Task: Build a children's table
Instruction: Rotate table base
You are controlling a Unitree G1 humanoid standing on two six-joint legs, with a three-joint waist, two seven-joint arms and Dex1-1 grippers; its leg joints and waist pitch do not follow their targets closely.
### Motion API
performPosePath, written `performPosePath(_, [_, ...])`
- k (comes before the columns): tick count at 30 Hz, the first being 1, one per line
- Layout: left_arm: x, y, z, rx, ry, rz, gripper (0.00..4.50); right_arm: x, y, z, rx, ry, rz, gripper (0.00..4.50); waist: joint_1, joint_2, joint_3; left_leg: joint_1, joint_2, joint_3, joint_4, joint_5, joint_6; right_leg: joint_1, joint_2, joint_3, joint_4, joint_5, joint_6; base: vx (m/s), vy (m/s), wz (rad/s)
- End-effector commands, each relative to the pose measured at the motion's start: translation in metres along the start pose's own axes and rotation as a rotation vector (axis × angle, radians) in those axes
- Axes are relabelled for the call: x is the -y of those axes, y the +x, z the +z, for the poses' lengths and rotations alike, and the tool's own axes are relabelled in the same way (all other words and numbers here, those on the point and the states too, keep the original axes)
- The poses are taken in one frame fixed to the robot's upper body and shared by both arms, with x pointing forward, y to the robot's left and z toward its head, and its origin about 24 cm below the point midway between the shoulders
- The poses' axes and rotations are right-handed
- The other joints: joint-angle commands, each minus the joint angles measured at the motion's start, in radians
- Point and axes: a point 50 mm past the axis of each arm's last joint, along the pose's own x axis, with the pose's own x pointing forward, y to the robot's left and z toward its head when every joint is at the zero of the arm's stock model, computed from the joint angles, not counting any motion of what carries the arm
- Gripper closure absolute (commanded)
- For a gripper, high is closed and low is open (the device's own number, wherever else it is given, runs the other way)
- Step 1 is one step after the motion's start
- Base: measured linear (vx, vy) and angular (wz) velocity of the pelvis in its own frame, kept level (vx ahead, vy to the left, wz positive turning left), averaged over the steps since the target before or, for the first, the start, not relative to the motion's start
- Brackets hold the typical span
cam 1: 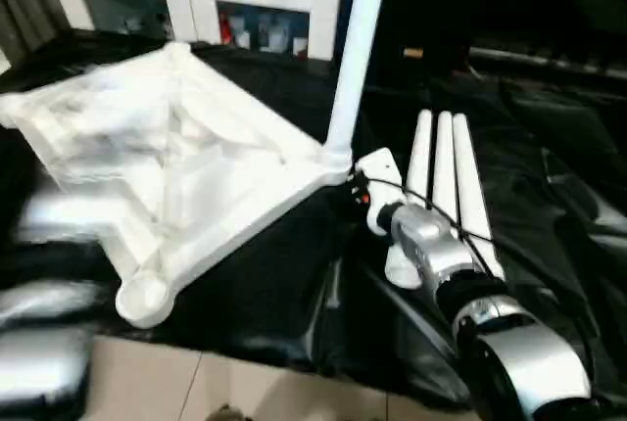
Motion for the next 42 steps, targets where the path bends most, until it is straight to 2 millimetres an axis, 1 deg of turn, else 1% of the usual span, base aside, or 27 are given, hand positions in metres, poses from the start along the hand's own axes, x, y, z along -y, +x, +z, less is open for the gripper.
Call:
performPosePath(1, [-0.011, -0.006, 0.001, -0.014, 0.033, 0.045, 3.45, -0.003, 0.003, 0.005, -0.010, -0.016, 0.005, 0.59, 0.001, 0.020, -0.069, 0.016, 0.045, -0.014, -0.074, -0.178, 0.002, 0.057, -0.083, 0.080, -0.058, -0.130, -0.183, 0.000, 0.000, 0.00])
performPosePath(2, [-0.023, -0.012, -0.006, -0.045, 0.066, 0.089, 3.45, -0.005, 0.005, 0.005, -0.017, -0.021, 0.007, 0.59, 0.002, 0.023, -0.068, 0.017, 0.043, -0.013, -0.075, -0.184, 0.002, 0.055, -0.081, 0.080, -0.062, -0.137, -0.181, 0.000, 0.000, 0.00])
performPosePath(3, [-0.039, -0.022, -0.017, -0.099, 0.113, 0.150, 3.45, -0.009, 0.006, 0.005, -0.027, -0.028, 0.019, 0.59, 0.003, 0.015, -0.066, 0.017, 0.046, -0.014, -0.078, -0.196, -0.005, 0.054, -0.082, 0.081, -0.062, -0.143, -0.177, 0.000, 0.000, 0.00])
performPosePath(4, [-0.039, -0.022, -0.017, -0.099, 0.113, 0.150, 3.45, -0.009, 0.006, 0.005, -0.027, -0.028, 0.019, 0.59, 0.001, 0.017, -0.065, 0.012, 0.046, -0.017, -0.081, -0.201, -0.011, 0.059, -0.083, 0.080, -0.059, -0.150, -0.172, 0.000, 0.000, 0.00])
performPosePath(5, [-0.043, -0.025, -0.021, -0.118, 0.127, 0.164, 3.45, -0.010, 0.007, 0.005, -0.029, -0.031, 0.025, 0.59, 0.004, 0.020, -0.065, 0.018, 0.044, -0.015, -0.080, -0.210, -0.013, 0.053, -0.081, 0.081, -0.065, -0.159, -0.168, 0.000, 0.000, 0.00])
performPosePath(6, [-0.041, -0.032, -0.037, -0.193, 0.135, 0.144, 3.45, -0.015, 0.009, 0.006, -0.029, -0.028, 0.035, 0.59, 0.005, 0.020, -0.064, 0.020, 0.043, -0.014, -0.080, -0.217, -0.018, 0.052, -0.082, 0.083, -0.063, -0.154, -0.171, 0.000, 0.000, 0.00])
performPosePath(7, [-0.041, -0.032, -0.037, -0.193, 0.135, 0.144, 3.45, -0.015, 0.009, 0.006, -0.029, -0.028, 0.035, 0.59, 0.005, 0.019, -0.061, 0.017, 0.044, -0.016, -0.083, -0.236, -0.023, 0.052, -0.081, 0.082, -0.065, -0.170, -0.169, 0.000, 0.000, 0.00])
performPosePath(8, [-0.032, -0.039, -0.049, -0.263, 0.151, 0.067, 3.45, -0.018, 0.011, 0.007, -0.026, -0.026, 0.039, 0.59, 0.008, 0.019, -0.062, 0.023, 0.042, -0.014, -0.082, -0.251, -0.025, 0.048, -0.081, 0.082, -0.070, -0.187, -0.166, 0.000, 0.000, 0.00])
performPosePath(9, [-0.029, -0.041, -0.052, -0.278, 0.150, 0.047, 3.45, -0.019, 0.011, 0.007, -0.026, -0.025, 0.040, 0.59, 0.009, 0.020, -0.061, 0.022, 0.046, -0.017, -0.084, -0.267, -0.032, 0.049, -0.087, 0.084, -0.067, -0.201, -0.168, 0.000, 0.000, 0.00])
performPosePath(11, [-0.027, -0.043, -0.053, -0.290, 0.144, 0.033, 3.45, -0.020, 0.011, 0.008, -0.026, -0.023, 0.041, 0.59, 0.012, 0.020, -0.061, 0.025, 0.043, -0.016, -0.084, -0.289, -0.035, 0.046, -0.085, 0.085, -0.074, -0.230, -0.160, 0.000, 0.000, 0.00])
performPosePath(13, [-0.010, -0.051, -0.058, -0.334, 0.149, -0.105, 3.45, -0.022, 0.013, 0.008, -0.024, -0.016, 0.046, 0.59, 0.017, 0.015, -0.059, 0.020, 0.045, -0.019, -0.087, -0.284, -0.038, 0.050, -0.087, 0.085, -0.074, -0.227, -0.159, 0.000, 0.000, 0.00])
performPosePath(14, [-0.003, -0.053, -0.058, -0.338, 0.139, -0.156, 3.45, -0.023, 0.013, 0.009, -0.023, -0.013, 0.048, 0.59, 0.020, 0.017, -0.059, 0.024, 0.042, -0.017, -0.086, -0.295, -0.039, 0.045, -0.085, 0.085, -0.076, -0.237, -0.157, 0.000, 0.000, 0.00])
performPosePath(19, [0.021, -0.060, -0.052, -0.322, 0.095, -0.337, 3.45, -0.025, 0.014, 0.009, -0.015, -0.006, 0.063, 0.59, 0.017, 0.015, -0.060, 0.017, 0.041, -0.019, -0.087, -0.286, -0.040, 0.053, -0.085, 0.085, -0.074, -0.227, -0.157, 0.000, 0.000, 0.00])
performPosePath(24, [0.047, -0.067, -0.045, -0.318, 0.045, -0.526, 3.45, -0.024, 0.012, 0.010, 0.006, 0.016, 0.087, 0.59, 0.018, 0.015, -0.058, 0.018, 0.040, -0.018, -0.086, -0.286, -0.038, 0.051, -0.083, 0.085, -0.076, -0.245, -0.150, 0.000, 0.000, 0.00])
performPosePath(26, [0.051, -0.068, -0.045, -0.323, 0.040, -0.558, 3.45, -0.023, 0.011, 0.009, 0.007, 0.019, 0.088, 0.59, 0.017, 0.014, -0.060, 0.017, 0.039, -0.018, -0.086, -0.283, -0.039, 0.053, -0.083, 0.085, -0.074, -0.242, -0.150, 0.000, 0.000, 0.00])
performPosePath(27, [0.061, -0.071, -0.046, -0.334, 0.044, -0.626, 3.45, -0.020, 0.010, 0.008, 0.007, 0.029, 0.089, 0.59, 0.013, 0.024, -0.060, 0.018, 0.039, -0.018, -0.085, -0.290, -0.043, 0.053, -0.080, 0.085, -0.074, -0.219, -0.154, 0.000, 0.000, 0.00])
performPosePath(28, [0.061, -0.071, -0.046, -0.334, 0.044, -0.626, 3.45, -0.020, 0.010, 0.008, 0.007, 0.029, 0.089, 0.59, 0.015, 0.025, -0.059, 0.020, 0.039, -0.018, -0.085, -0.295, -0.043, 0.052, -0.080, 0.085, -0.075, -0.223, -0.156, 0.000, 0.000, 0.00])
performPosePath(31, [0.079, -0.078, -0.046, -0.339, 0.027, -0.726, 3.45, -0.017, 0.007, 0.007, 0.019, 0.032, 0.099, 0.59, 0.013, 0.024, -0.062, 0.018, 0.037, -0.017, -0.083, -0.279, -0.040, 0.057, -0.079, 0.085, -0.072, -0.208, -0.161, 0.000, 0.000, 0.00])
performPosePath(33, [0.085, -0.077, -0.047, -0.341, 0.006, -0.729, 3.28, -0.016, 0.007, 0.009, 0.028, 0.031, 0.107, 0.59, 0.013, 0.032, -0.061, 0.019, 0.037, -0.015, -0.081, -0.266, -0.036, 0.056, -0.077, 0.086, -0.072, -0.187, -0.168, 0.000, 0.000, 0.00])
performPosePath(34, [0.086, -0.076, -0.047, -0.340, 0.004, -0.724, 3.18, -0.016, 0.007, 0.009, 0.031, 0.030, 0.109, 0.59, 0.012, 0.029, -0.060, 0.019, 0.037, -0.014, -0.082, -0.272, -0.033, 0.056, -0.075, 0.085, -0.074, -0.194, -0.167, 0.000, 0.000, 0.00])
performPosePath(35, [0.086, -0.070, -0.042, -0.314, -0.022, -0.669, 3.18, -0.014, 0.006, 0.009, 0.034, 0.028, 0.108, 0.59, 0.012, 0.030, -0.060, 0.019, 0.036, -0.015, -0.081, -0.275, -0.033, 0.057, -0.076, 0.085, -0.074, -0.201, -0.166, 0.000, 0.000, 0.00])
performPosePath(36, [0.084, -0.066, -0.037, -0.292, -0.039, -0.637, 3.09, -0.013, 0.006, 0.009, 0.034, 0.028, 0.105, 0.59, 0.014, 0.025, -0.059, 0.022, 0.035, -0.013, -0.080, -0.289, -0.028, 0.056, -0.078, 0.086, -0.080, -0.243, -0.157, 0.000, 0.000, 0.00])
performPosePath(37, [0.081, -0.064, -0.033, -0.267, -0.047, -0.614, 3.02, -0.012, 0.005, 0.009, 0.033, 0.028, 0.102, 0.59, 0.013, 0.022, -0.059, 0.019, 0.035, -0.014, -0.081, -0.285, -0.025, 0.058, -0.078, 0.086, -0.081, -0.255, -0.154, 0.000, 0.000, 0.00])
performPosePath(38, [0.079, -0.062, -0.030, -0.252, -0.049, -0.601, 3.02, -0.012, 0.005, 0.009, 0.033, 0.029, 0.101, 0.59, 0.016, 0.023, -0.059, 0.019, 0.035, -0.015, -0.080, -0.281, -0.023, 0.058, -0.080, 0.085, -0.084, -0.280, -0.145, 0.000, 0.000, 0.00])
performPosePath(39, [0.067, -0.056, -0.023, -0.225, -0.052, -0.524, 2.83, -0.011, 0.005, 0.008, 0.030, 0.032, 0.098, 0.59, 0.014, 0.018, -0.058, 0.016, 0.035, -0.016, -0.081, -0.281, -0.022, 0.059, -0.079, 0.084, -0.085, -0.299, -0.135, 0.000, 0.000, 0.00])
performPosePath(41, [0.058, -0.053, -0.020, -0.214, -0.059, -0.470, 2.73, -0.011, 0.004, 0.008, 0.028, 0.032, 0.098, 0.59, 0.015, 0.018, -0.060, 0.017, 0.034, -0.016, -0.080, -0.277, -0.022, 0.059, -0.080, 0.084, -0.086, -0.305, -0.128, 0.000, 0.000, 0.00])
performPosePath(42, [0.042, -0.048, -0.018, -0.217, -0.061, -0.369, 2.62, -0.012, 0.005, 0.007, 0.023, 0.030, 0.101, 0.59, 0.012, 0.021, -0.059, 0.017, 0.036, -0.019, -0.081, -0.275, -0.025, 0.059, -0.079, 0.082, -0.086, -0.302, -0.126, 0.000, 0.000, 0.00])
